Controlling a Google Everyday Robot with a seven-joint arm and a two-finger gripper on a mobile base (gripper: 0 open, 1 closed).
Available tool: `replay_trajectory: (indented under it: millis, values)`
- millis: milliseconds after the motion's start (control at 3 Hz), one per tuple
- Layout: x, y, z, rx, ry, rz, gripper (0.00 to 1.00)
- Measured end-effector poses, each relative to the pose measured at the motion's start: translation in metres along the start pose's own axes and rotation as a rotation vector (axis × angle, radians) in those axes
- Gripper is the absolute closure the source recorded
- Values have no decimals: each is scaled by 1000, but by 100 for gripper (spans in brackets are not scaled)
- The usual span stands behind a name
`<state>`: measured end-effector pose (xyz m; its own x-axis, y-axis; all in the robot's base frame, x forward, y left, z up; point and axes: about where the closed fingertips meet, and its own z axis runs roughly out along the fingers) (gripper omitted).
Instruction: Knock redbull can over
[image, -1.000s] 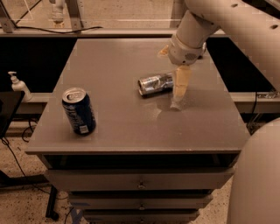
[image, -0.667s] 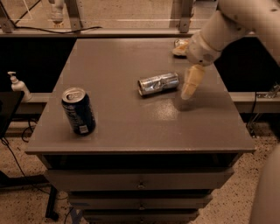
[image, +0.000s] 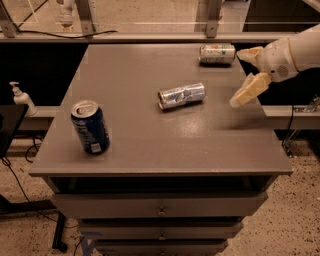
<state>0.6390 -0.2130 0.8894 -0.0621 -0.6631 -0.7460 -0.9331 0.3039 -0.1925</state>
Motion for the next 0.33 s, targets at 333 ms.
replay_trajectory:
  millis: [333]
  values:
    - [4, 1, -12, 13, -28, 25, 0]
